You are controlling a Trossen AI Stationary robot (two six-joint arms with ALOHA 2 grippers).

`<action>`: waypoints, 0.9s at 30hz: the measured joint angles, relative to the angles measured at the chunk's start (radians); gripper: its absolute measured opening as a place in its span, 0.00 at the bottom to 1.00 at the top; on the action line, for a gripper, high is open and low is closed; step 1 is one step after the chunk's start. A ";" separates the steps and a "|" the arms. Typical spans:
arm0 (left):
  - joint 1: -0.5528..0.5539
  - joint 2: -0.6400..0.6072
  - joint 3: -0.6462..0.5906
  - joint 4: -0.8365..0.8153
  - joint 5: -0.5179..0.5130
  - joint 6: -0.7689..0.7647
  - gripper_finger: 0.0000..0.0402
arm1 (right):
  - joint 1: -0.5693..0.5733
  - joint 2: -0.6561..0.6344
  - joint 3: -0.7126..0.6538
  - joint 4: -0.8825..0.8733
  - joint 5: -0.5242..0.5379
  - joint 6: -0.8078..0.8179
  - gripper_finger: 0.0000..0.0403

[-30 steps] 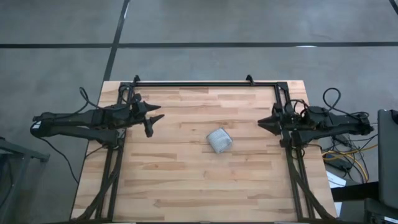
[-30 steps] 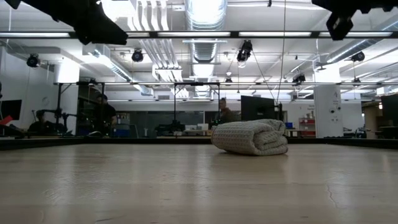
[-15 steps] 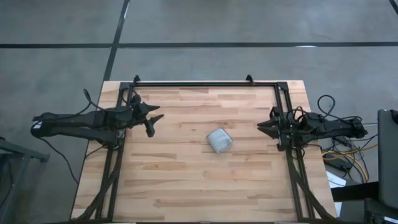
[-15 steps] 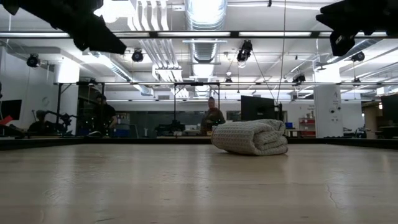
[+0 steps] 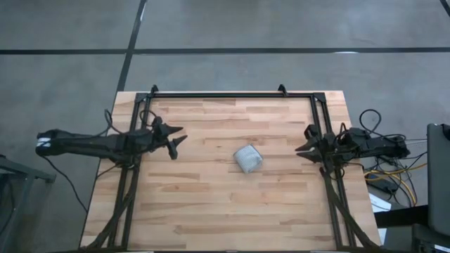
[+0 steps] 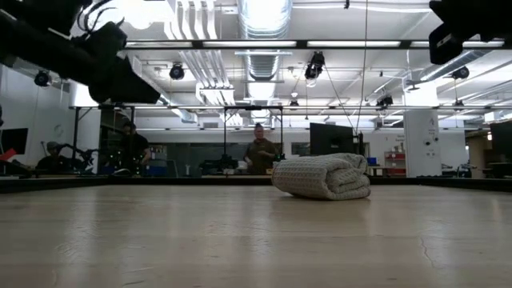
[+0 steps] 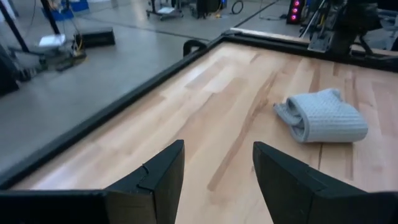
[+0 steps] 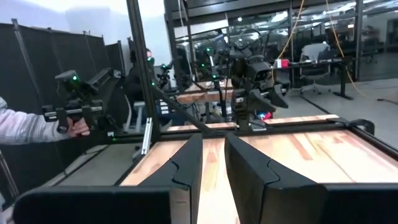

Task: Fold microfiber towels
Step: Return to Home Position

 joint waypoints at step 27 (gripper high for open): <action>0.000 -0.151 -0.220 0.060 0.001 -0.130 0.49 | 0.000 -0.035 -0.198 0.257 -0.234 -0.050 0.19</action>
